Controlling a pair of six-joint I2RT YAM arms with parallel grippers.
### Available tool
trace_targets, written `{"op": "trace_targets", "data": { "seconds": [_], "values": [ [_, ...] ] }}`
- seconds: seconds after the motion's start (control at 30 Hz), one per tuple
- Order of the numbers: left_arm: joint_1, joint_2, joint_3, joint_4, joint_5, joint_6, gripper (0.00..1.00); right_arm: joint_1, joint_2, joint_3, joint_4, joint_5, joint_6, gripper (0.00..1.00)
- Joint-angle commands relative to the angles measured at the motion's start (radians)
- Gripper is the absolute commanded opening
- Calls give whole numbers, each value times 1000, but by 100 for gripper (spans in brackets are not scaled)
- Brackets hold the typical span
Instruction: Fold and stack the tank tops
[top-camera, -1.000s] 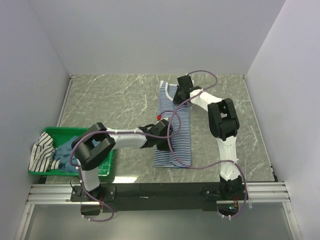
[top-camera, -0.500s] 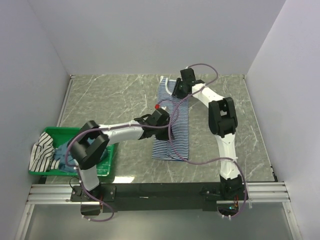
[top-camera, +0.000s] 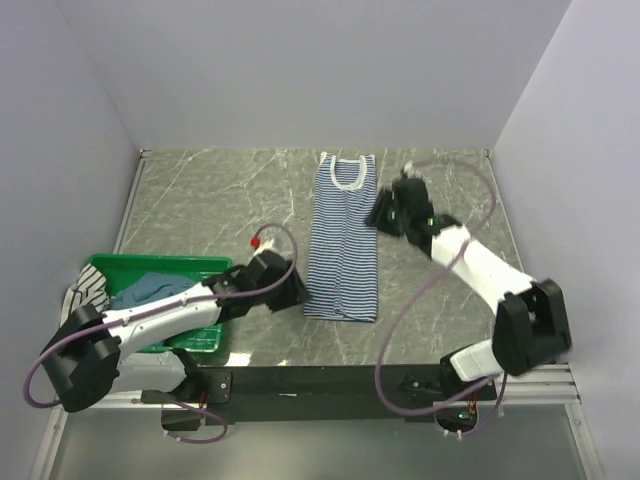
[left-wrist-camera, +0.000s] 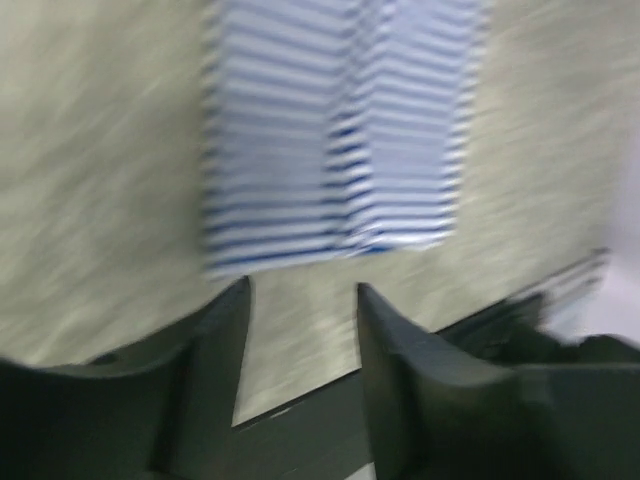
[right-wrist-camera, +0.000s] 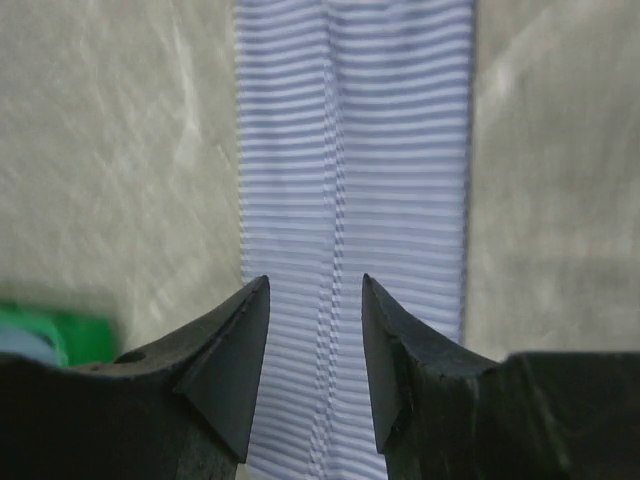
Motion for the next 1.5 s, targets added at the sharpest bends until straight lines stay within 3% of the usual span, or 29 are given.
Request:
{"op": "trace_targets", "data": {
  "seconds": [0.0,0.17,0.37,0.5,0.7,1.03,1.47],
  "values": [
    [-14,-66,-134,43,0,-86,54,56,-120,-296,-6,48,81,49],
    [-31,-109,-251,179,14,-88,62,90,-329,-596,62,28,144,50],
    [-45,-18,-271,220,-6,-118,61,114,-408,-748,128,-27,205,51],
    [-45,26,-282,286,-22,-135,61,121,-441,-786,151,-29,236,52],
    [-43,114,-237,253,-68,-144,60,148,-478,-838,136,-15,285,51],
    [-47,210,-219,197,-80,-170,49,173,-550,-901,53,-14,328,47],
    [-85,246,-188,162,-106,-152,35,265,-472,-895,48,-4,379,41]
  ]
}}
